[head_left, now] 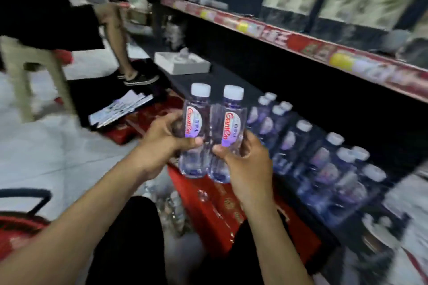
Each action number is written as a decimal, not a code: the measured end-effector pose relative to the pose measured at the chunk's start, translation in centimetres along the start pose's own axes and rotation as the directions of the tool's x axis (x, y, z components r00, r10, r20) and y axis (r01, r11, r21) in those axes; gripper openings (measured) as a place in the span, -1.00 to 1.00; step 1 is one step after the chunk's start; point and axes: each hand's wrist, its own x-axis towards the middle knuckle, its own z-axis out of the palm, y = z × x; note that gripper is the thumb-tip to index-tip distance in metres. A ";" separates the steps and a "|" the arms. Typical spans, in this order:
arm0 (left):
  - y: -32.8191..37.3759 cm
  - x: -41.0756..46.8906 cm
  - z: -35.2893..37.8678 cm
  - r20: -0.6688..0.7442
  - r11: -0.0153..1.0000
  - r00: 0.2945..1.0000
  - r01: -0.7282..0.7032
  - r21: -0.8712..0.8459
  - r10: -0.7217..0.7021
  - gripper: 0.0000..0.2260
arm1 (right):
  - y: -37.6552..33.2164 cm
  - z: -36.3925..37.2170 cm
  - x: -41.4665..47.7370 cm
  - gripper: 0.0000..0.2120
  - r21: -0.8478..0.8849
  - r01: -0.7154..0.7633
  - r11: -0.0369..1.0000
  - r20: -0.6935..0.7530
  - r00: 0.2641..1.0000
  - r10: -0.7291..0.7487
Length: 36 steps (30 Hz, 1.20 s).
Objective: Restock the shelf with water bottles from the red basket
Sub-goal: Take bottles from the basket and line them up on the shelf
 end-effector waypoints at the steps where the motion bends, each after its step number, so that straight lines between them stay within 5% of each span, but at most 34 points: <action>1: -0.5 0.9 2.4 0.061 1.000 0.998 -0.004 0.001 0.004 -0.48 | 0.5 -2.3 -0.1 -0.61 -0.008 -0.009 1.000 -0.062 0.998 0.008; 5: -3.0 2.9 11.3 0.265 1.000 0.964 0.026 0.017 -0.030 -0.49 | 3.0 -10.1 -1.6 -0.69 -0.013 -0.057 0.998 -0.267 0.962 0.051; 9: -6.2 3.3 17.8 0.379 0.997 0.922 0.069 0.026 -0.073 -0.33 | 5.6 -15.1 -3.6 -0.54 -0.017 -0.117 0.993 -0.409 0.907 0.099; 14: -9.7 3.1 22.5 0.430 0.996 0.901 0.029 0.090 -0.065 -0.52 | 8.6 -17.8 -5.2 -0.47 0.064 -0.141 0.988 -0.519 0.841 0.154; 19: -12.2 3.3 24.7 0.395 0.997 0.917 0.026 0.069 -0.051 -0.49 | 11.3 -18.7 -5.4 -0.52 0.092 -0.122 0.988 -0.575 0.804 0.153; 27: -14.7 3.7 25.6 0.408 0.994 0.907 0.084 0.068 -0.104 -0.35 | 15.2 -19.0 -5.0 -0.49 0.154 -0.046 0.987 -0.572 0.810 0.127; 36: -16.4 4.3 25.0 0.381 0.991 0.916 0.134 0.011 -0.128 -0.45 | 16.9 -19.8 -3.6 -0.45 0.086 -0.081 0.993 -0.444 0.889 0.111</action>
